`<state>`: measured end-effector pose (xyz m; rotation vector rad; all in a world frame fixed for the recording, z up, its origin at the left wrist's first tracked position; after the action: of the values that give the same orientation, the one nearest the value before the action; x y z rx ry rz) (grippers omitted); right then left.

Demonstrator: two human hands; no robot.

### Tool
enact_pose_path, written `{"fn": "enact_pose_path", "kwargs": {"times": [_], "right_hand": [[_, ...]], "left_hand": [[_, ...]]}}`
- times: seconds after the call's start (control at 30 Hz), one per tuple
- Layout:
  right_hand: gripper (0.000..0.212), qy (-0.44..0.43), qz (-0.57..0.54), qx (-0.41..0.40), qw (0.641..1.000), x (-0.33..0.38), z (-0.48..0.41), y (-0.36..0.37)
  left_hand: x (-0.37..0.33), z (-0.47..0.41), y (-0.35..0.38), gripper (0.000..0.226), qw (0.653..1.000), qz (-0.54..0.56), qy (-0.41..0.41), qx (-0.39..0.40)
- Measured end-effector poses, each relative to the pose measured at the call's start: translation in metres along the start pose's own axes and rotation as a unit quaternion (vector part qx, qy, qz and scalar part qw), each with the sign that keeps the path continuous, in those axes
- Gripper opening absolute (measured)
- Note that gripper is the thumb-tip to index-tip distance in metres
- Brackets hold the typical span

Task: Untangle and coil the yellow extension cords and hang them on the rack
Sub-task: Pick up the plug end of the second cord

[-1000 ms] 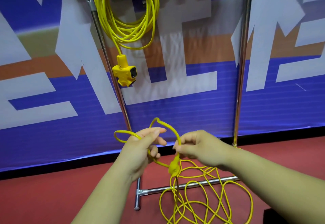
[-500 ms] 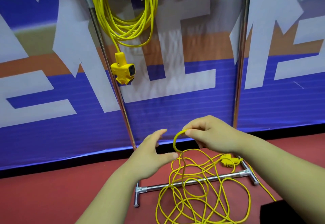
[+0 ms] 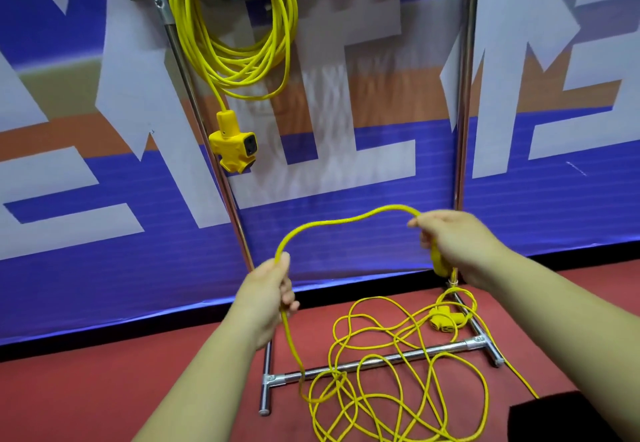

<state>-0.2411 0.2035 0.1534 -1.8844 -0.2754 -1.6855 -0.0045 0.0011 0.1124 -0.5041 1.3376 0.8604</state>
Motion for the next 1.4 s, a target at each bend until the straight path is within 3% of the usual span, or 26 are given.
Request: {"fn": "enact_pose_path", "kwargs": {"times": [0.13,0.27,0.47,0.67,0.77,0.9,1.0,1.13,1.27,1.4], "right_hand": [[0.022,0.019,0.100,0.194,0.976,-0.016,0.024,0.048],[0.021,0.021,0.036,0.295,0.954,-0.005,0.050,0.086],[0.014,-0.098,0.062,0.334,0.935,0.022,0.070,0.115],[0.018,-0.065,-0.036,0.388,0.919,0.022,0.085,0.138],[0.022,-0.079,-0.052,0.361,0.928,0.031,0.085,0.138],[0.021,-0.042,-0.144,0.284,0.947,0.040,0.073,0.131],[0.020,-0.023,-0.181,0.239,0.954,0.042,0.066,0.125],[0.016,-0.082,-0.072,0.177,0.978,0.052,0.056,0.107],[0.023,-0.063,-0.051,0.182,0.980,0.046,0.050,0.099],[0.016,-0.033,-0.054,0.169,0.984,0.041,0.049,0.091]], "left_hand": [[-0.018,0.008,0.010,0.042,0.988,0.152,0.020,0.025],[-0.035,0.017,0.023,0.046,0.965,0.249,0.050,0.067],[-0.054,0.024,0.029,0.051,0.913,0.384,0.059,0.126],[-0.054,0.019,0.011,0.052,0.889,0.446,0.049,0.090],[-0.051,0.017,0.000,0.041,0.899,0.431,0.042,0.066],[-0.042,0.025,0.003,0.017,0.967,0.240,0.060,0.058],[-0.038,0.033,0.013,0.018,0.985,0.141,0.081,0.065],[-0.048,0.036,0.006,0.025,0.980,0.155,0.118,0.030],[-0.047,0.031,-0.003,0.030,0.979,0.177,0.097,0.007],[-0.038,0.028,-0.006,0.032,0.984,0.156,0.082,-0.004]]}}
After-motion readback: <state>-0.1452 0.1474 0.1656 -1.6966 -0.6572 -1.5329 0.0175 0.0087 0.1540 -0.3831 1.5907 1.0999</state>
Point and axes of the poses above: each hand's wrist, its own z-axis away from the middle knuckle, its own y-axis out of the palm, x = y × z, the point moved 8 cm from there along -z, towards the middle knuckle, and after that the axes turned 5 degrees about z, right-handed, at the moved point
